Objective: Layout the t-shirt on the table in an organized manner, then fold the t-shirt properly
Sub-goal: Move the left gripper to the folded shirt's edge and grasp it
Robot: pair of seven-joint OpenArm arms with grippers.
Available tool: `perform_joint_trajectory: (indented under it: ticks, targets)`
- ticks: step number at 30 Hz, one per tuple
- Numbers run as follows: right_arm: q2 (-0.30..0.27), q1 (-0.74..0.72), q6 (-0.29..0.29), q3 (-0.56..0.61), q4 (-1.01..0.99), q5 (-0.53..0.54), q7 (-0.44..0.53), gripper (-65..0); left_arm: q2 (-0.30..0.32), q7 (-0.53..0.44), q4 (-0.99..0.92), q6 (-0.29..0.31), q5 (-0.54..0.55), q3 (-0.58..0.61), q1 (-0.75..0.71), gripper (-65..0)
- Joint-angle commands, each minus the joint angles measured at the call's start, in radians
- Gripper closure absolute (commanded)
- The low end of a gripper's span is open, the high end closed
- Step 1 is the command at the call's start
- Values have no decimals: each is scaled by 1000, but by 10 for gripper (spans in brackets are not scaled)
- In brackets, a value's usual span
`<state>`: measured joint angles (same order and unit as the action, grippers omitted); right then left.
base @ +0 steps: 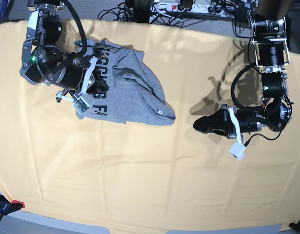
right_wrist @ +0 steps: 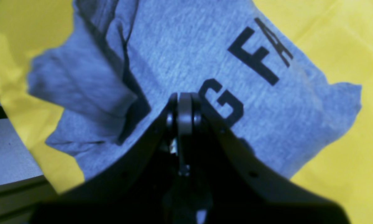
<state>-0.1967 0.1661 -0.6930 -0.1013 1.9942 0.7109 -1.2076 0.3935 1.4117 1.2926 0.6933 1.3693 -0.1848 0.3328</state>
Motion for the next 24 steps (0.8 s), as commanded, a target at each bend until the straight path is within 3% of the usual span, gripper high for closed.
perform_joint_trajectory:
  ticks: [1, 5, 10, 13, 17, 24]
  targets:
    - [-6, -3, -5, 11, 16, 36, 7, 0, 11, -15, 15, 5, 28, -6, 27, 0]
    - [-6, 14, -5, 106, 16, 137, -35, 0, 11, -15, 15, 5, 28, -6, 27, 0]
    - [-6, 1, -5, 288, 23, 138, -34, 0, 11, -15, 15, 5, 28, -6, 28, 0]
    - [-5, -32, -5, 340, 64, 138, -34, 0, 11, -15, 15, 5, 28, -6, 28, 0]
    - [-6, -82, -5, 302, 136, 119, -34, 0, 11, -15, 15, 5, 28, -6, 29, 0]
    - [-6, -97, -5, 73, 150, 111, -16, 0, 11, -15, 15, 5, 69, -4, 30, 0]
